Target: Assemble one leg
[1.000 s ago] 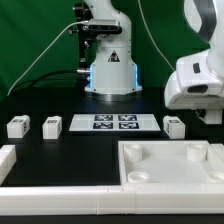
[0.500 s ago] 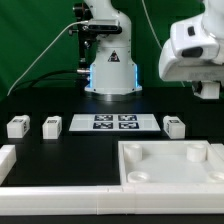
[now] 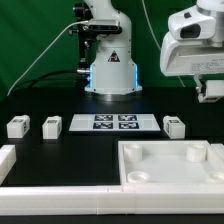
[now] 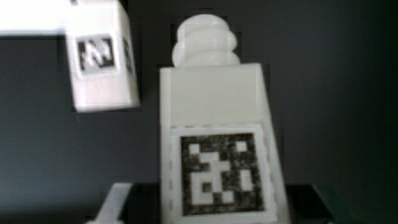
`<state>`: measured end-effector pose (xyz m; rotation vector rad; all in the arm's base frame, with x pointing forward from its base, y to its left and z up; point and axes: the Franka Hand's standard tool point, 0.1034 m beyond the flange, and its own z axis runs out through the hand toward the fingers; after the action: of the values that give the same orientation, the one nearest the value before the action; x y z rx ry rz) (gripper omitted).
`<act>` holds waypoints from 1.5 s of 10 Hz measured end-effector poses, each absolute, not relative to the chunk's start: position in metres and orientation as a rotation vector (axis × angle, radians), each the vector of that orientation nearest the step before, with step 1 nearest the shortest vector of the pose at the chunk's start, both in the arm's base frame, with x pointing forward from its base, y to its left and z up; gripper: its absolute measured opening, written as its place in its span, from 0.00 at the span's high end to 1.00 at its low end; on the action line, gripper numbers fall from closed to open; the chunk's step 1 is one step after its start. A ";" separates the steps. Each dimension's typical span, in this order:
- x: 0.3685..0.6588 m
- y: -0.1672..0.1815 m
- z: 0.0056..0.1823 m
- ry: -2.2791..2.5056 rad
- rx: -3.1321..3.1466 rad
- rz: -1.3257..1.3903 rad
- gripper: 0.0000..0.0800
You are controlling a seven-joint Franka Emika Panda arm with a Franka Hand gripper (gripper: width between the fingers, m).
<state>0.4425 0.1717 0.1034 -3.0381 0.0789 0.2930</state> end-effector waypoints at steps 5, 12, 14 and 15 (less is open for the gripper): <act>0.465 0.143 0.108 0.150 -3.027 -0.051 0.63; 0.495 0.121 0.107 0.011 -3.027 -0.084 0.63; 0.526 0.098 0.112 -0.046 -3.025 -0.091 0.63; 0.542 0.093 0.114 -0.071 -3.020 -0.107 0.63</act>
Offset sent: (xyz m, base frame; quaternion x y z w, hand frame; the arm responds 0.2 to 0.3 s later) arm 0.0311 -0.0364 0.0047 -0.0206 0.0184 0.0389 0.9989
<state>0.5420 0.0927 0.1135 -3.0202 -0.0711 -0.1074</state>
